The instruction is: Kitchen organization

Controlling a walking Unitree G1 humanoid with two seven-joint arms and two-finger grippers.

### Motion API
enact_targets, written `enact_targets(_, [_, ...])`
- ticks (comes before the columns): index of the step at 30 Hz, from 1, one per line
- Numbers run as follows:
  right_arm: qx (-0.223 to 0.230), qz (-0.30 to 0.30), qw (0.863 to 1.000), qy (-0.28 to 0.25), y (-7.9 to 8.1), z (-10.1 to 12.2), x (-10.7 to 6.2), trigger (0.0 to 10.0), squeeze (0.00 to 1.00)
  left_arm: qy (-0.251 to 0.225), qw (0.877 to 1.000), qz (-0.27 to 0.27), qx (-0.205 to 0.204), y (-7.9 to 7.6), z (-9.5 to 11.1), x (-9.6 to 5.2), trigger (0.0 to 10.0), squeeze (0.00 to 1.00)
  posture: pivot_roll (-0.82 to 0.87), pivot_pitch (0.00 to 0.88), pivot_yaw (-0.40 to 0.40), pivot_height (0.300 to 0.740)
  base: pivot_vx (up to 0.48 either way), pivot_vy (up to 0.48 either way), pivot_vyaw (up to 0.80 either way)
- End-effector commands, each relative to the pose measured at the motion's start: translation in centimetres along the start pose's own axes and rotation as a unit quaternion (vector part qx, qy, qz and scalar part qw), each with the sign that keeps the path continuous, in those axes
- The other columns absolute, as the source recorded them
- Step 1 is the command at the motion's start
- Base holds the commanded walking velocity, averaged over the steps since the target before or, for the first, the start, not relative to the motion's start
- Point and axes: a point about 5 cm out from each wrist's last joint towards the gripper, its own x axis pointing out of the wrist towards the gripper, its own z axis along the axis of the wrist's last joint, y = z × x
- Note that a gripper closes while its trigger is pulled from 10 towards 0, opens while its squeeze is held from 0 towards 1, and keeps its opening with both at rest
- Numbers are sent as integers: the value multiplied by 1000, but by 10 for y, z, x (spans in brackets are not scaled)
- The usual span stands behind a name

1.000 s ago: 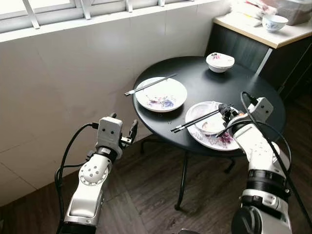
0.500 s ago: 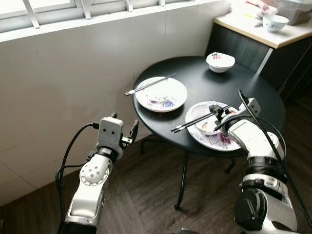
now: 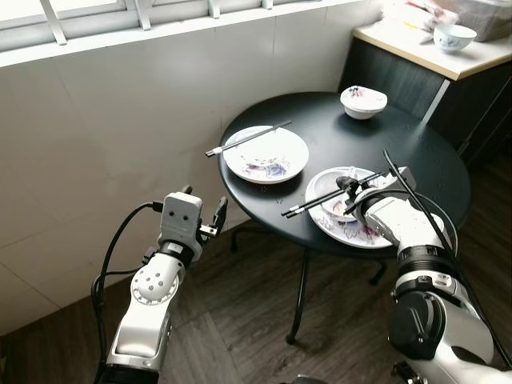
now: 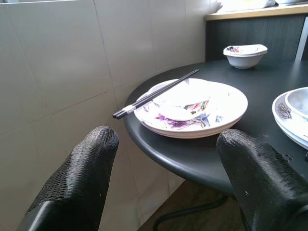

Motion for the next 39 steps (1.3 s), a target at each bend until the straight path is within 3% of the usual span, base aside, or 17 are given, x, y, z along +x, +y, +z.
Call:
enact_targets(1, [12,5,1000,-6,3,5,0,10000,0,3,1000,-7,1,-4,0,1,10000,0,-27,0,-51,740,0,0,0])
enact_targets(12, [51,2,999,-2,3,-4,9,10000,0,4,1000,-9,2,-5,0,2,10000,0,-24,0,-50,740,0,0,0])
enact_targets(24, [60,14,998,-12,6,-6,13,10000,0,4,1000,-8,4,-5,0,1,10000,0,-13,0,-50,740,0,0,0])
enact_targets(25, [62,16,998,-12,6,-6,13,8863,0,4,1000,-9,4,-5,0,1,10000,0,-13,0,-50,740,0,0,0])
enact_targets(27, [63,16,998,-13,6,-6,13,8863,0,4,1000,-9,4,-5,0,1,10000,0,-13,0,-50,740,0,0,0])
enact_targets(28, [65,18,998,-14,6,-5,13,2667,0,4,1000,-9,4,-5,0,1,10000,0,-13,0,-49,740,0,0,0])
enact_targets(29, [69,19,997,-18,6,-4,13,0,0,5,1000,-9,4,-5,0,1,10000,0,-14,0,-47,740,0,0,0])
enact_targets(39, [87,28,995,-30,6,-2,13,0,0,7,1000,-10,5,-4,0,1,10000,0,-15,0,-44,740,0,0,0])
